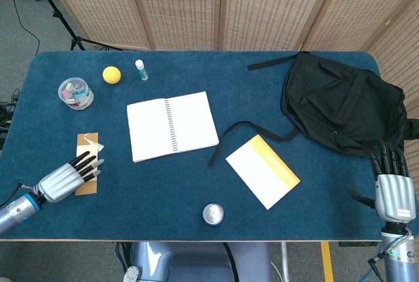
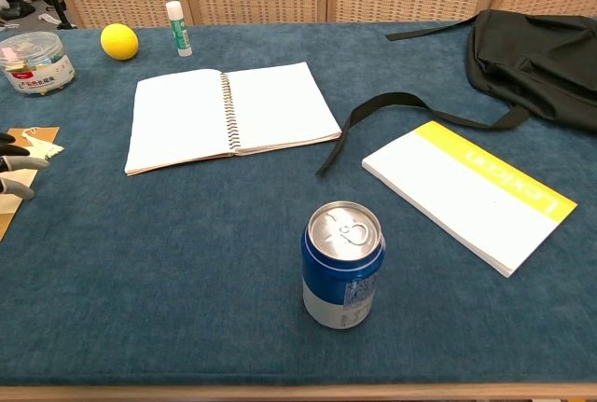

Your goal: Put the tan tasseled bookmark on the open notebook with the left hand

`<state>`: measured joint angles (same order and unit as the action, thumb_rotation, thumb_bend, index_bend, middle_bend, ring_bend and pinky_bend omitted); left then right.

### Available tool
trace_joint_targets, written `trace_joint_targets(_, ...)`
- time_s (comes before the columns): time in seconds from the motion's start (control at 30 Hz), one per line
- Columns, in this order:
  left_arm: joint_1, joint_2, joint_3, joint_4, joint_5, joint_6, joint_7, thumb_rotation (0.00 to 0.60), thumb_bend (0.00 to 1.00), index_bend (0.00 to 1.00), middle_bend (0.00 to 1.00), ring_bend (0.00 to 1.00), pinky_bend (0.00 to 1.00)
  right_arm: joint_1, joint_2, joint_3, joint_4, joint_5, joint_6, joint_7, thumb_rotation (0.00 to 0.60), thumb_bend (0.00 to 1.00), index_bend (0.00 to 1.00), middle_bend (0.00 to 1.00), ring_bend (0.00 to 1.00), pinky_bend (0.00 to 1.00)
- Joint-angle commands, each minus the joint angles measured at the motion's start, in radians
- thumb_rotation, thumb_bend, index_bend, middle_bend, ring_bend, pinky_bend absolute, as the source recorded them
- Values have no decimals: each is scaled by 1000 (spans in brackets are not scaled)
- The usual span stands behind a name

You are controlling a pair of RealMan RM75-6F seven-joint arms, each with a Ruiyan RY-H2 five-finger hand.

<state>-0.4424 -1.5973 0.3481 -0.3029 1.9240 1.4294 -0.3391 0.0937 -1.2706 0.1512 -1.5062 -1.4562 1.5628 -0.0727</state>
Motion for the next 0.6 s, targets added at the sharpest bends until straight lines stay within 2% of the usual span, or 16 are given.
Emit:
trace_joint_targets(0.03, 7, -5, 2, 7, 0, 8, -8, 600, 411, 879, 0, 0, 0, 0, 0, 0, 0, -1, 1, 0, 600, 2, 154, 0, 0, 45)
trace_joint_targets(0.17, 16, -11, 4, 16, -2, 10, -21, 600, 443, 880, 0, 0, 0, 1, -1, -1, 1, -1, -2, -1, 600, 2, 154, 0, 0, 45)
trace_joint_targets(0.3, 14, -10, 6, 16, -2, 2, -28, 600, 598, 880, 0, 0, 0, 1, -1, -1, 2, 0, -2, -1, 600, 2, 154, 0, 0, 45)
trace_joint_targets(0.33, 14, -11, 6, 16, -2, 1, -26, 600, 610, 880, 0, 0, 0, 1, -1, -1, 2, 0, -2, 0, 600, 2, 154, 0, 0, 45)
trace_joint_targets(0.6, 20, -6, 6, 20, -5, 14, -29, 600, 614, 889, 0, 0, 0, 1, -1, -1, 3, -1, -2, 0, 600, 2, 154, 0, 0, 45)
